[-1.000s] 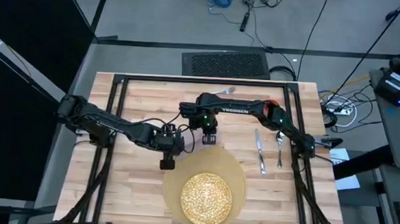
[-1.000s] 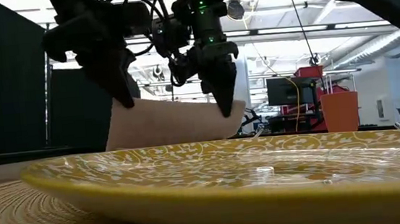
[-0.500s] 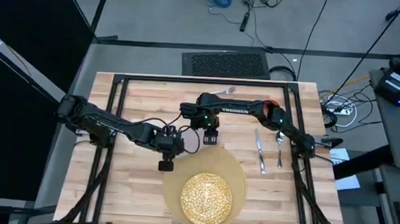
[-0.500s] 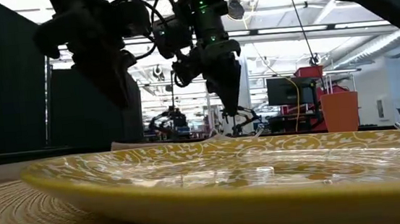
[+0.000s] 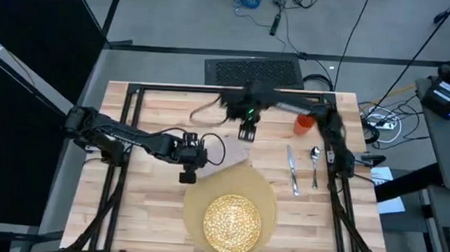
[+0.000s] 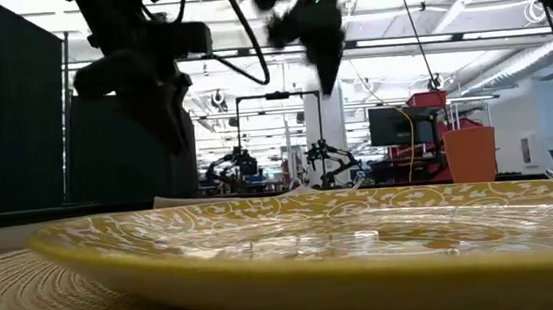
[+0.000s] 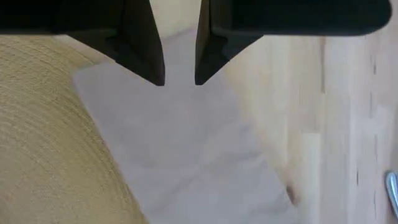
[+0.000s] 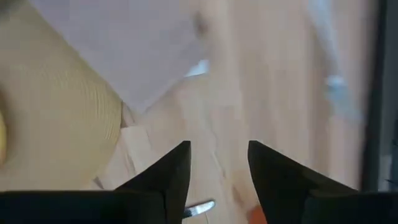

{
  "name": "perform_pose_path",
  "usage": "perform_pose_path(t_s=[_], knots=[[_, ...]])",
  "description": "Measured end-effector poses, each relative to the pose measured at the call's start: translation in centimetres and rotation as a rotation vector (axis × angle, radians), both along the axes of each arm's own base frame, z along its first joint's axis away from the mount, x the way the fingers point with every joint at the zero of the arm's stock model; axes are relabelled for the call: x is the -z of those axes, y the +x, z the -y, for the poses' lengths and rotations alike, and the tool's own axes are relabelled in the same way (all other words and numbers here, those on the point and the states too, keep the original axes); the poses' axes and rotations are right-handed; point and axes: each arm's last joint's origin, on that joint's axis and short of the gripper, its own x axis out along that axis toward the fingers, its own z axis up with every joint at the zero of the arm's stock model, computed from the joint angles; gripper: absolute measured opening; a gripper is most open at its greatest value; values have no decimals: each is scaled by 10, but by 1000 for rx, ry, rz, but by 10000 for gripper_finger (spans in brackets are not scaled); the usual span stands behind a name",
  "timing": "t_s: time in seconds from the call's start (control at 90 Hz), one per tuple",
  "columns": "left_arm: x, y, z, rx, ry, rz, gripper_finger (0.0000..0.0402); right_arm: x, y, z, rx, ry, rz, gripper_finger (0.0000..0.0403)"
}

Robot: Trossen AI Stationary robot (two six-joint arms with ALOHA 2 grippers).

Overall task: Set table place
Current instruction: Move the brown table napkin to the left of the table mat

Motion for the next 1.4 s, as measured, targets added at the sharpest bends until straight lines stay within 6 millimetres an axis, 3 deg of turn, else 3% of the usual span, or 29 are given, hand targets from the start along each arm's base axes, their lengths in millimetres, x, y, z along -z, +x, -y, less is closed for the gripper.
perform_pose_path(t_s=[0.189, 0.367, 0.567, 0.711, 0.978, 1.4], knots=[[2, 23, -10, 66, -117, 158, 74, -64, -50, -25, 40, -30, 198, 141], [27, 40, -21, 88, -140, 134, 74, -91, -84, -49, 81, -125, 283, 141], [49, 60, -41, 32, -127, 86, 74, -86, -112, -57, 141, -167, 306, 141], [54, 69, -48, 29, -105, 69, 74, -66, -123, -59, 149, -159, 299, 141], [58, 64, -64, -31, -109, -12, 74, -33, -147, -61, 187, -142, 237, 141], [69, 59, -68, -128, -135, -99, 74, -44, -172, -67, 203, -144, 377, 141]])
